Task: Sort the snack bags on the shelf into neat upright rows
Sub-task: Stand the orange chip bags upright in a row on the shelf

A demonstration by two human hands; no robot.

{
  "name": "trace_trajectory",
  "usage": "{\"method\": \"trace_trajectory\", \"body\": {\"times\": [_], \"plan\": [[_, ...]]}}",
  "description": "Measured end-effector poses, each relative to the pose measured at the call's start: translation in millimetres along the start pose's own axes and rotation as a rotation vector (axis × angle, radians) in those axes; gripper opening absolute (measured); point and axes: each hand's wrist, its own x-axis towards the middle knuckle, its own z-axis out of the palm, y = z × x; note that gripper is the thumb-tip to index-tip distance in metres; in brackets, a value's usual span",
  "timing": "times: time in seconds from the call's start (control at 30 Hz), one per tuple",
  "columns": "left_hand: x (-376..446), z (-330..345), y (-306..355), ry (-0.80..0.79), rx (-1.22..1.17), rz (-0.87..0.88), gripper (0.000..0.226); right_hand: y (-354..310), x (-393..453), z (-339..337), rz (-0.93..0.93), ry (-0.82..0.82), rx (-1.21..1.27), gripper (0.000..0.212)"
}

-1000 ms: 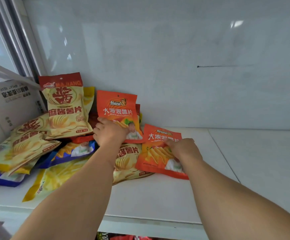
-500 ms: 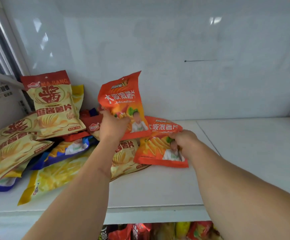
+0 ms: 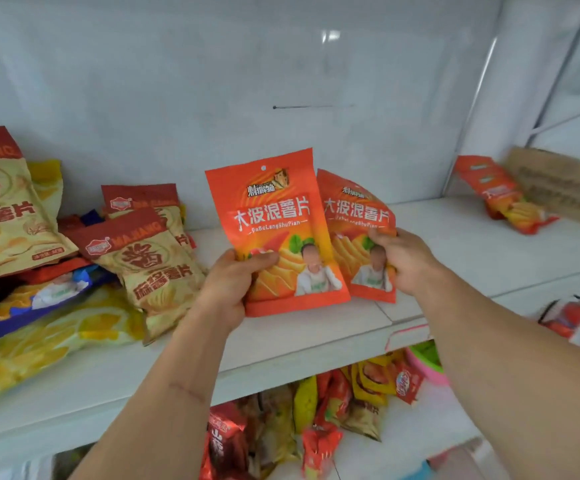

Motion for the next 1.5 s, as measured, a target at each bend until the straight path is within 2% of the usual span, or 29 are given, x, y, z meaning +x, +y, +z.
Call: {"method": "trace_trajectory", "body": {"times": [0.07,0.2,0.5,0.73,1.1,1.3,1.5], "plan": [[-2,31,-16,-0.065,0.013,-0.019,0.042,-4,1,-35,-0.008,0.028,-0.012,0.018],[-3,105,-50,-0.127,0.004,-0.033,0.028,-11,7,-105,-0.038,0.091,-0.040,0.017],[8,293,-112,-0.103,0.011,-0.046,0.037,-28,57,-288,-0.079,0.191,-0.098,0.012],[33,393,-144,-0.066,0.044,-0.043,0.038,-33,123,-385,-0.072,0.180,-0.138,0.010],[121,480,-170,-0.011,0.078,-0.050,0.035,-44,234,-451,-0.036,0.215,-0.157,0.010],[153,513,-179,0.050,0.109,-0.040,0.037,-42,302,-471,-0.030,0.132,-0.223,0.010],[164,552,-190,0.178,0.153,-0.039,0.038,-29,362,-484,-0.040,0.057,-0.211,0.014]]}}
